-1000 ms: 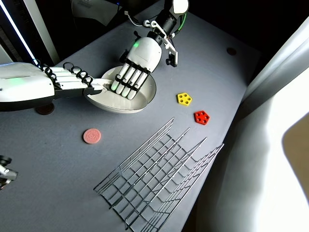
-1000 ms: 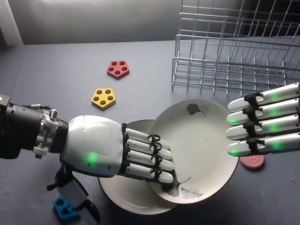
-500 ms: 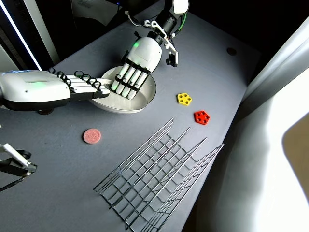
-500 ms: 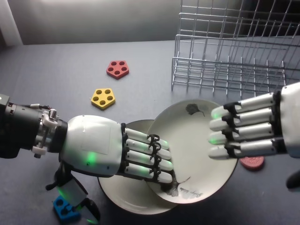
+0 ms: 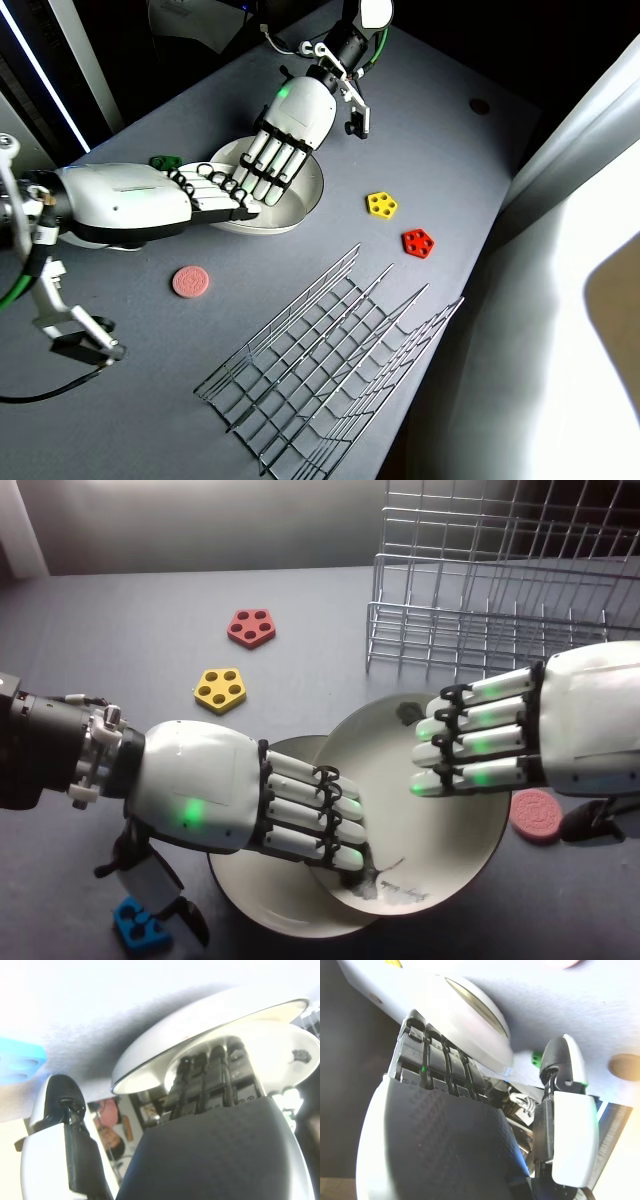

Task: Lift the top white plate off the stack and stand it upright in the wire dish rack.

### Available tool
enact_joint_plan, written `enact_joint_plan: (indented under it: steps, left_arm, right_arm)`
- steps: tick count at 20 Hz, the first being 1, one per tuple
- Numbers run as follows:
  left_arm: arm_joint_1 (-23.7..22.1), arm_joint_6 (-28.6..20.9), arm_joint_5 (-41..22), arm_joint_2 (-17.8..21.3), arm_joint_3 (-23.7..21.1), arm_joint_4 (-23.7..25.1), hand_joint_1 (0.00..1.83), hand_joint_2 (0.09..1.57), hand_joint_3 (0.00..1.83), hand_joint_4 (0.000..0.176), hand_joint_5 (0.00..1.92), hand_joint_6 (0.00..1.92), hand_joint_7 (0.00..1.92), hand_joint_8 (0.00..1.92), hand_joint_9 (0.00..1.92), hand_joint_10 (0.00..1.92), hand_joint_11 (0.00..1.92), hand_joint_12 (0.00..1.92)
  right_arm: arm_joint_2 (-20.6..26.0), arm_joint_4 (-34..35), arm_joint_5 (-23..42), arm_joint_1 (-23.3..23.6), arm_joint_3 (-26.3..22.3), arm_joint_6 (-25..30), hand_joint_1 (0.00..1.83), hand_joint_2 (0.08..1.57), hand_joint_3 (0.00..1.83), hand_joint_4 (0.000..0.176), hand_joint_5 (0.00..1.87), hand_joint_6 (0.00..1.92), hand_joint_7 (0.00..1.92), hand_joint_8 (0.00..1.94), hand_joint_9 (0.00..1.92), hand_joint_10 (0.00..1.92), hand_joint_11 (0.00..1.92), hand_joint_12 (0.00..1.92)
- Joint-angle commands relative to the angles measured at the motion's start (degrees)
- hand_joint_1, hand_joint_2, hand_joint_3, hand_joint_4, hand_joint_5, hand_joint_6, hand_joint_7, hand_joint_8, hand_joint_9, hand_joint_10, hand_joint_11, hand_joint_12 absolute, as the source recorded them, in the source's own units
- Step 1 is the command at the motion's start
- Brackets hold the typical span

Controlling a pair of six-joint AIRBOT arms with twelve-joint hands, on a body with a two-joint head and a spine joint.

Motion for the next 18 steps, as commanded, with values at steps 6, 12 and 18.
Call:
enact_joint_plan:
  steps: [6,12,18]
  left_arm:
    - [-0.78,-0.76,-1.33,-0.49,0.03,-1.71,0.43,0.96,0.00,0.000,0.00,0.00,0.00,0.00,0.00,0.00,0.00,0.00]
    - [-0.82,-0.76,-1.33,-0.49,0.04,-1.92,0.37,0.95,0.00,0.000,0.00,0.00,0.00,0.00,0.00,0.00,0.00,0.00]
    - [-0.83,-0.79,-1.39,-0.57,0.10,-1.97,0.38,0.95,0.00,0.000,0.00,0.00,0.00,0.00,0.00,0.00,0.00,0.00]
  right_arm:
    - [-2.51,3.46,0.40,-0.96,-0.02,-0.09,1.04,1.11,0.00,0.000,0.24,0.01,0.25,0.00,0.26,0.00,0.00,0.77]
    - [-4.83,3.73,-1.24,-1.97,0.44,-0.09,1.14,1.17,0.01,0.000,0.75,0.98,0.86,0.02,0.89,0.02,0.71,0.61]
    - [-7.21,5.75,-2.18,-3.37,2.46,-0.09,1.48,1.16,0.00,0.000,0.76,1.28,0.76,1.00,0.89,1.02,0.83,1.53]
